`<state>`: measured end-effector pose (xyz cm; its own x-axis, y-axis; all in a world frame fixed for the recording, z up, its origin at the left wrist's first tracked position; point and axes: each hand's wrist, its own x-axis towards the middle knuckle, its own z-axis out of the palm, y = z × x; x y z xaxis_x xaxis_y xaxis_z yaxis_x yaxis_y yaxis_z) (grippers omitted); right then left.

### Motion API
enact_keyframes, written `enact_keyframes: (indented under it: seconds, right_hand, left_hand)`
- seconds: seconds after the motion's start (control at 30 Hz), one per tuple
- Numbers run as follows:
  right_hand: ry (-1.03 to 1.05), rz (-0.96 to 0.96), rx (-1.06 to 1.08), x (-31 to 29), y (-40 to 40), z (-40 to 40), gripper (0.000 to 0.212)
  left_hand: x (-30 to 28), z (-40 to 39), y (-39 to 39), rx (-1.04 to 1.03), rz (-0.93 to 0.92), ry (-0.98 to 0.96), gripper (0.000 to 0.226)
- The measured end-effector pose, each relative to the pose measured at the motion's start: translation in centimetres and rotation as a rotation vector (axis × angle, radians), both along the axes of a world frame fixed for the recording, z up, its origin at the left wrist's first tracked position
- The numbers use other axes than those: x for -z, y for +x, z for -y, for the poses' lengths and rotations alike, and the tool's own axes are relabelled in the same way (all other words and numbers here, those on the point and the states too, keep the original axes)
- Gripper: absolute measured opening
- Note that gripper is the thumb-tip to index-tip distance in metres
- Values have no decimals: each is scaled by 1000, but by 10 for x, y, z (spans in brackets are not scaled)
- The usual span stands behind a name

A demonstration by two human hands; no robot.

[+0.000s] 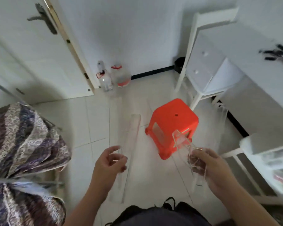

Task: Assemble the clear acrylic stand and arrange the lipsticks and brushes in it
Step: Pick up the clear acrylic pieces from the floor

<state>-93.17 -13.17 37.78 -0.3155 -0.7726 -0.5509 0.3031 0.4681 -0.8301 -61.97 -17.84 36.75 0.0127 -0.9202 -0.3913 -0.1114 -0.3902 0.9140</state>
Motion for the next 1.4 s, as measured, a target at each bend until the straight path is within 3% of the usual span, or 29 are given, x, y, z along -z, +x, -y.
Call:
enact_keyframes:
  seconds: [0.03, 0.2, 0.5, 0.83, 1.1, 1.4]
  right_hand:
    - [2, 1, 35, 2, -20, 0, 2]
    - [46, 31, 178, 8, -91, 1, 21]
    - [106, 70, 464, 21, -161, 31, 22]
    - [-5, 17, 744, -4, -244, 73, 47]
    - [14, 26, 818, 11, -340, 114, 41]
    - [24, -3, 653, 22, -516, 177, 14]
  left_hand:
    - [1, 7, -24, 36, -2, 2, 33]
    - [-3, 45, -115, 189, 13, 23, 34]
    - [10, 159, -219, 449, 15, 6, 35]
    - [-17, 299, -350, 817, 24, -97, 37]
    - [-6, 354, -466, 806, 33, -140, 43]
    - [-1, 402, -631, 734, 2, -150, 46]
